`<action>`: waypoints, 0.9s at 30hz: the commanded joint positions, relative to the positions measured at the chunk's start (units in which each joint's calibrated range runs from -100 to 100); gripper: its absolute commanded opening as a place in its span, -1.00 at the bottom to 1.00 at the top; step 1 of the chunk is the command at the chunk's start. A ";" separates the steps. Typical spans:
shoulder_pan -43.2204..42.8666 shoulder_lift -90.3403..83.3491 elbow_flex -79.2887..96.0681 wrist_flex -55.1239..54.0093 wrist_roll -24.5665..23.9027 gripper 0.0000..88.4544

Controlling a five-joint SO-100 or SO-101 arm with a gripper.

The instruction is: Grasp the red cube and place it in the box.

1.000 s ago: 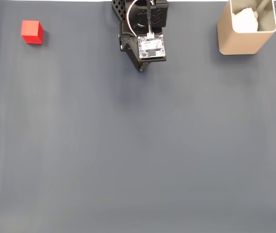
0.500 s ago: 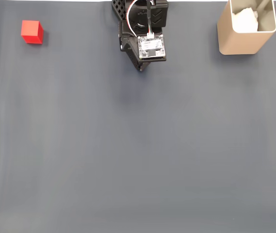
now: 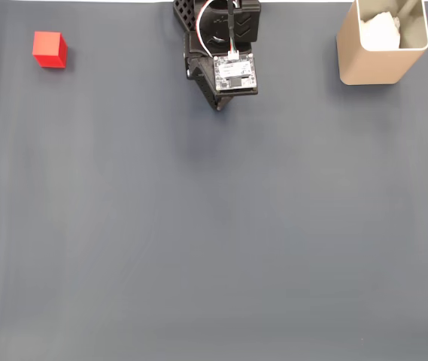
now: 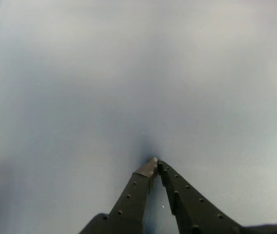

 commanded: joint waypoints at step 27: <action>-0.04 2.16 -3.92 -24.96 -2.93 -1.00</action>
